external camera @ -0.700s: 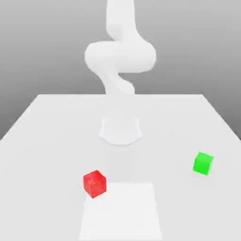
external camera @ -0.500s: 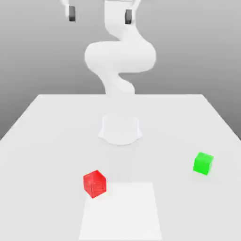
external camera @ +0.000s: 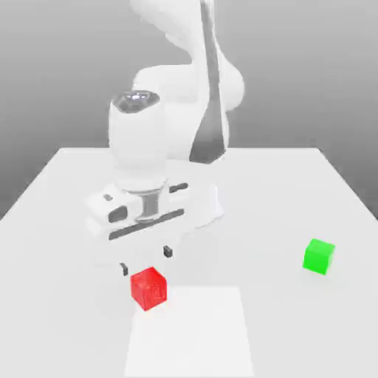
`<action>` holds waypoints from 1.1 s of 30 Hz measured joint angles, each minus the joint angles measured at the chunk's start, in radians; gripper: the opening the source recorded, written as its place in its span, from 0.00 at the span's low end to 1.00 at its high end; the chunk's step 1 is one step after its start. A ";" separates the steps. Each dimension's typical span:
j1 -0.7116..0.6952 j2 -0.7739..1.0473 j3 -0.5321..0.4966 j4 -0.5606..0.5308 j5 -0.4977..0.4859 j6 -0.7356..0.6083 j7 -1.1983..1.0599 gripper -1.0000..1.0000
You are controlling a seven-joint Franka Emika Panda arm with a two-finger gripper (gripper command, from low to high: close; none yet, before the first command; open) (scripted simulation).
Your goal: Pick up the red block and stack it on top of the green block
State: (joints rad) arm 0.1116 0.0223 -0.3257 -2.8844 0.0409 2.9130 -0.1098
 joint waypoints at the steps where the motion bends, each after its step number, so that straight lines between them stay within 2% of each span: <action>1: -0.006 0.030 0.020 0.004 0.044 0.024 -0.033 0.50; 5: -0.112 0.145 0.164 0.020 0.196 0.117 -0.144 0.50; 6: -0.142 0.169 0.199 0.022 0.215 0.137 -0.157 0.00; 13: -0.148 0.172 0.206 0.023 0.217 0.138 -0.158 0.00; 18: -0.111 0.048 0.121 0.005 0.040 0.039 -0.032 0.00; 23: -0.140 -0.086 0.116 -0.018 -0.082 -0.074 0.057 0.00; 33: 0.228 -0.168 0.376 0.001 -0.002 -0.175 -0.161 0.00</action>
State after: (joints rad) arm 0.3394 -0.1461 0.0501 -2.8834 0.0384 2.7377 -0.2712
